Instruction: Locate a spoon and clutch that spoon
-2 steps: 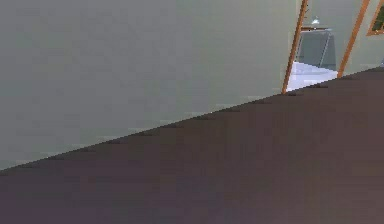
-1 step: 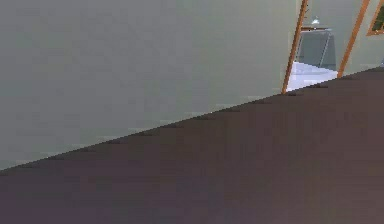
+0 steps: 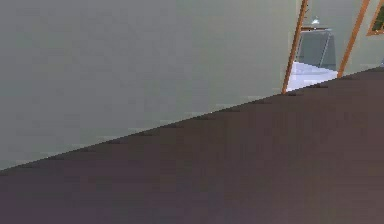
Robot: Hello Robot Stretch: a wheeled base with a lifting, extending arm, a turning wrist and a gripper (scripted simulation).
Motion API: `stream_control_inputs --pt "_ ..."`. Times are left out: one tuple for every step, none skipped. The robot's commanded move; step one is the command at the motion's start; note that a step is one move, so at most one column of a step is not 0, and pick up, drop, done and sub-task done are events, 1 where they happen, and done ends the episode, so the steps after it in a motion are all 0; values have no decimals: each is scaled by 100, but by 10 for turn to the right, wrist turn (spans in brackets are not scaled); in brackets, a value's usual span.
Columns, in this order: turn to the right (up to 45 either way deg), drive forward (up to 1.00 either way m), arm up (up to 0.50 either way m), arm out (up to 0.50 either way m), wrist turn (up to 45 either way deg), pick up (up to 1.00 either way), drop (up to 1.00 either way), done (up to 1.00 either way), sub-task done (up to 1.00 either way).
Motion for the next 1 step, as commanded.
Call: stream_control_inputs --pt "0 0 0 0 0 0 0 100 0"
